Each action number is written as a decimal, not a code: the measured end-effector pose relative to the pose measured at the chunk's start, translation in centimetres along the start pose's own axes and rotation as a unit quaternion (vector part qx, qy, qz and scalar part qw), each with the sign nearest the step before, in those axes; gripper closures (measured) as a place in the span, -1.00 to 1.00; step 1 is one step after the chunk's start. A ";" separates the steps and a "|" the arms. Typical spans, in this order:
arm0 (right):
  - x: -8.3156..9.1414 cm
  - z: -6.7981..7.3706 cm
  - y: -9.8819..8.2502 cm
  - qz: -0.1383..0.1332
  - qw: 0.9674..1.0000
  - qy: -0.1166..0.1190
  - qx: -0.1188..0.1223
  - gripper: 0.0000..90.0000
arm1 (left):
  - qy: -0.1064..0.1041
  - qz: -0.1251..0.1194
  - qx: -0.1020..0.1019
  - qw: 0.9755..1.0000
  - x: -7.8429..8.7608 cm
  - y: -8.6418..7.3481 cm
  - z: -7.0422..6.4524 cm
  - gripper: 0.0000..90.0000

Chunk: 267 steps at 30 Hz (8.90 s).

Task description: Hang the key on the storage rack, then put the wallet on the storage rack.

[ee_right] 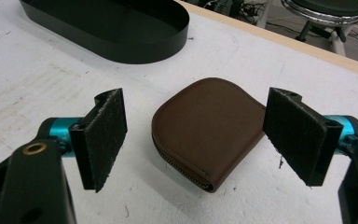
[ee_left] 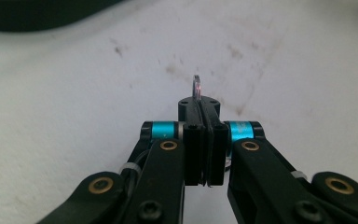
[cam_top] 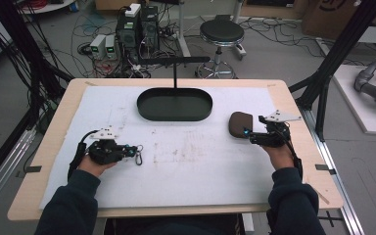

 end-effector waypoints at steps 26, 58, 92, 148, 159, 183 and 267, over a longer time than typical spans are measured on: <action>0.2 -0.2 0.4 -0.020 1.000 0.015 -0.016 -0.51 | 0.088 -0.115 -0.050 0.988 -0.4 15.8 9.1 0.96; 0.4 -0.4 0.3 -0.022 0.999 0.021 -0.024 -0.51 | 0.145 -0.111 -0.005 0.983 -3.4 19.0 13.9 0.96; -0.1 0.1 0.3 -0.016 1.000 0.013 -0.021 -0.53 | 0.173 -0.162 0.020 0.971 1.8 10.7 7.9 -0.69; -7.6 -2.6 -3.0 0.110 0.978 -0.010 -0.179 -0.56 | 0.169 -0.111 0.010 0.979 1.1 3.1 4.6 -0.59; -7.8 -2.6 -3.1 0.106 0.976 0.022 -0.191 -0.49 | 0.168 -0.106 0.010 0.980 0.8 3.0 4.7 -0.58; -5.7 -0.5 0.1 0.023 0.999 0.030 -0.036 0.48 | 0.167 -0.104 0.010 0.980 0.8 3.0 4.6 -0.58; -4.1 5.8 -1.6 0.132 0.967 0.216 0.037 0.21 | 0.161 -0.097 0.007 0.982 0.4 2.9 4.3 -0.56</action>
Point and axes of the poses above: each handheld gripper's, and its own axes: x roughly backward along the jaws, y roughly out of its top, z roughly to its left, the point moved 6 cm from there along -x, roughly forward along the jaws, and after that the axes turned 4 degrees about -y, right-handed, at the moved point
